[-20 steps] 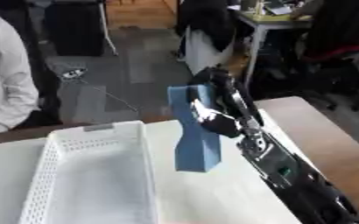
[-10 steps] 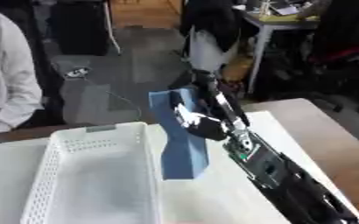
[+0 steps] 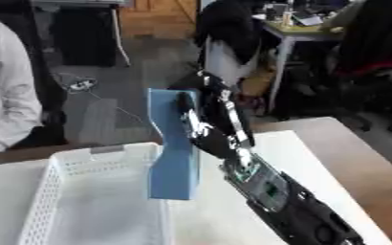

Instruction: Pick up objects on the table and place them in the box.

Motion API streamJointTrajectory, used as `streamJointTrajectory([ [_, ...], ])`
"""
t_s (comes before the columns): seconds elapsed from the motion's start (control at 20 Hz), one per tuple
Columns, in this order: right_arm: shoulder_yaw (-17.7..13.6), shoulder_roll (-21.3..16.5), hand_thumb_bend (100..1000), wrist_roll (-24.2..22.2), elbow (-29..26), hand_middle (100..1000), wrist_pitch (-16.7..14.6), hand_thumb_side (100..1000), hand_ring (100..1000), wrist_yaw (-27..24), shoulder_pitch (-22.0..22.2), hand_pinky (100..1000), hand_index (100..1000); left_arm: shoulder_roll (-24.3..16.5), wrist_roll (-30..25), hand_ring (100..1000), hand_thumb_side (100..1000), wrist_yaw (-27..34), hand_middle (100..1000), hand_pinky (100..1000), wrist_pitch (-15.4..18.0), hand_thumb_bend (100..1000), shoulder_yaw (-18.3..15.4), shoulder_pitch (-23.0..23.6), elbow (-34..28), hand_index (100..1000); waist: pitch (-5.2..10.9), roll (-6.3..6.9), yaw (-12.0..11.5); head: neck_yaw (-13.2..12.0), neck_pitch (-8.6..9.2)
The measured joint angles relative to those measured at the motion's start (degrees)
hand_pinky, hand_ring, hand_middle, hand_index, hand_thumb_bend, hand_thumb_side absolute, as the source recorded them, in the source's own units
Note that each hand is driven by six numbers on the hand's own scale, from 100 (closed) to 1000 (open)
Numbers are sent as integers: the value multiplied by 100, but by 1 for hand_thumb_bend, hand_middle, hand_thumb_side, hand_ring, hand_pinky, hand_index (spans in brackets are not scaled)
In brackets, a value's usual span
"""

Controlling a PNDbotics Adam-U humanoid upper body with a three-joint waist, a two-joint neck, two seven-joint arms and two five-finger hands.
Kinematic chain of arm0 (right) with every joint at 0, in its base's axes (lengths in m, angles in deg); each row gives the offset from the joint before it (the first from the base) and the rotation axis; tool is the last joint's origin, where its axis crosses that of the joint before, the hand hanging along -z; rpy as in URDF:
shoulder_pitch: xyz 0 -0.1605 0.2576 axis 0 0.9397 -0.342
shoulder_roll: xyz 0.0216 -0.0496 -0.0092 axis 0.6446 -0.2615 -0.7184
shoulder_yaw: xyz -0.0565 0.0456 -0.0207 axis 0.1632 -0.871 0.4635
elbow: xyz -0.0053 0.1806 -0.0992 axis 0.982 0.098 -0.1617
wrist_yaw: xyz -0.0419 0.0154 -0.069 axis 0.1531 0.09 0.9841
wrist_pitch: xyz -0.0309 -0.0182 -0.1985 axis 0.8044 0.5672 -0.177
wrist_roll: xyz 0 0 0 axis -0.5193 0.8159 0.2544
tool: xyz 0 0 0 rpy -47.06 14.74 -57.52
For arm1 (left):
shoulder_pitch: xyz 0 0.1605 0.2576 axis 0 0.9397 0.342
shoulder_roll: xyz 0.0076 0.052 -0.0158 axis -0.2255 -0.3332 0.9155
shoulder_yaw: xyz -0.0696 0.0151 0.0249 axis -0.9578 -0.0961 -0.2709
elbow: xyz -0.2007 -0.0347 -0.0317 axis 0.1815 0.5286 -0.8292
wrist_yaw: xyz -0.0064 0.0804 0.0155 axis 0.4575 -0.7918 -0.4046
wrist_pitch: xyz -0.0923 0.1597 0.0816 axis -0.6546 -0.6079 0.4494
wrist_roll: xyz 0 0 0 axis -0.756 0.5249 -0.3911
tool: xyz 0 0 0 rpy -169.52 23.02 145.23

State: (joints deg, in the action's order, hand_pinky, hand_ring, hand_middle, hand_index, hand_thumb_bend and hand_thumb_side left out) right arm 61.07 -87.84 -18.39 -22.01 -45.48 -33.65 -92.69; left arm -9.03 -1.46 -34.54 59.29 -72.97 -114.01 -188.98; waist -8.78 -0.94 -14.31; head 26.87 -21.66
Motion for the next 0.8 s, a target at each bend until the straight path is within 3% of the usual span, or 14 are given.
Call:
streamJointTrajectory([
  [0.8,100,-7,100,-50,-27,100,-154,100,100,-57,-248,100,131,408,-646,558,1000,-565,783,606,-303,744,117,-501,-1,901,-297,-193,-511,150,228],
])
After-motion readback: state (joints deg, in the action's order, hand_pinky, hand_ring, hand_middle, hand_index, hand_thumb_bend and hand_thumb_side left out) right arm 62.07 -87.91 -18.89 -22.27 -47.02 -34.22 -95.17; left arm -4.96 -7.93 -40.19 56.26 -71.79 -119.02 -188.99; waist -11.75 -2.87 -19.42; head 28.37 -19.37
